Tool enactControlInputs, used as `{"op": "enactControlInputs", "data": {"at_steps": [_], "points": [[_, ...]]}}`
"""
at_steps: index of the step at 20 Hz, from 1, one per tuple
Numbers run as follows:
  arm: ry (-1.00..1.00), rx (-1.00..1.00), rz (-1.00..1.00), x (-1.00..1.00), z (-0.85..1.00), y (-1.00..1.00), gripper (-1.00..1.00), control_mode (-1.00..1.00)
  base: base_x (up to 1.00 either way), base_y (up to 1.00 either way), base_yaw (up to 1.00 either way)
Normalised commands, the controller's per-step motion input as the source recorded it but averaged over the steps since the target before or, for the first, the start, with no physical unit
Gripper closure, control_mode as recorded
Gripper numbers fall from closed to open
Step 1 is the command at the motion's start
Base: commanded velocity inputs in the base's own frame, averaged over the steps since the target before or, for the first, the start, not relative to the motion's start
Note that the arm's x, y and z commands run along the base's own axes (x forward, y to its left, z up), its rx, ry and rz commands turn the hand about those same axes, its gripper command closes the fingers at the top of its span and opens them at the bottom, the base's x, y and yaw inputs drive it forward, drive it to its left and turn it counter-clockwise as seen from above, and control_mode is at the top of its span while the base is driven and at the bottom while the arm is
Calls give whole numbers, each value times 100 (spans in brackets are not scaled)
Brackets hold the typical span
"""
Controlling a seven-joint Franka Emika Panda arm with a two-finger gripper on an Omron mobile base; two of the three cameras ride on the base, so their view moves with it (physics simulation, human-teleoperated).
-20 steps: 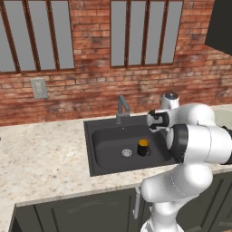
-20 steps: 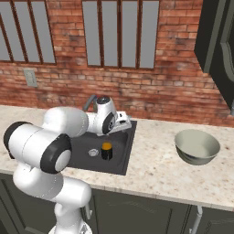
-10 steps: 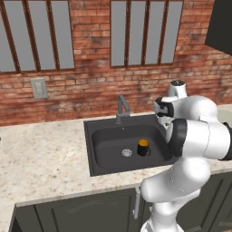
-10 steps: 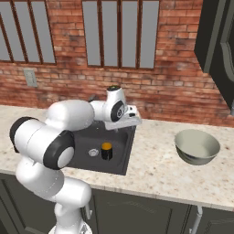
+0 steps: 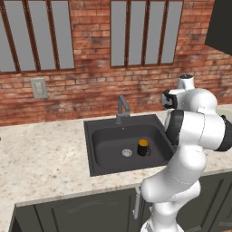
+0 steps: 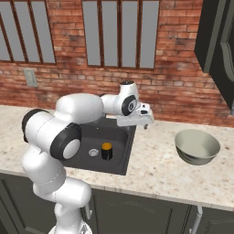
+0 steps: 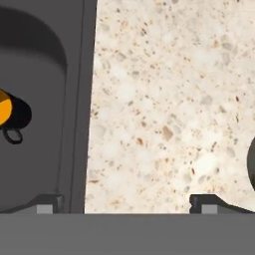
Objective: Pick the mug and place it in the sink. Pick the bowl and place it in the open cabinet and then close the cabinet.
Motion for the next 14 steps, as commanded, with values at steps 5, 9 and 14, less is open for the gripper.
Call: {"op": "enactControlInputs", "data": {"at_steps": [5, 9, 14], "points": [[0, 0, -9, 0, 0, -65, -100, -100, 0, 0, 0], [0, 0, -4, 0, 0, -61, -100, -100, 0, 0, 0], [0, 0, 0, 0, 0, -46, -100, -100, 0, 0, 0]]}}
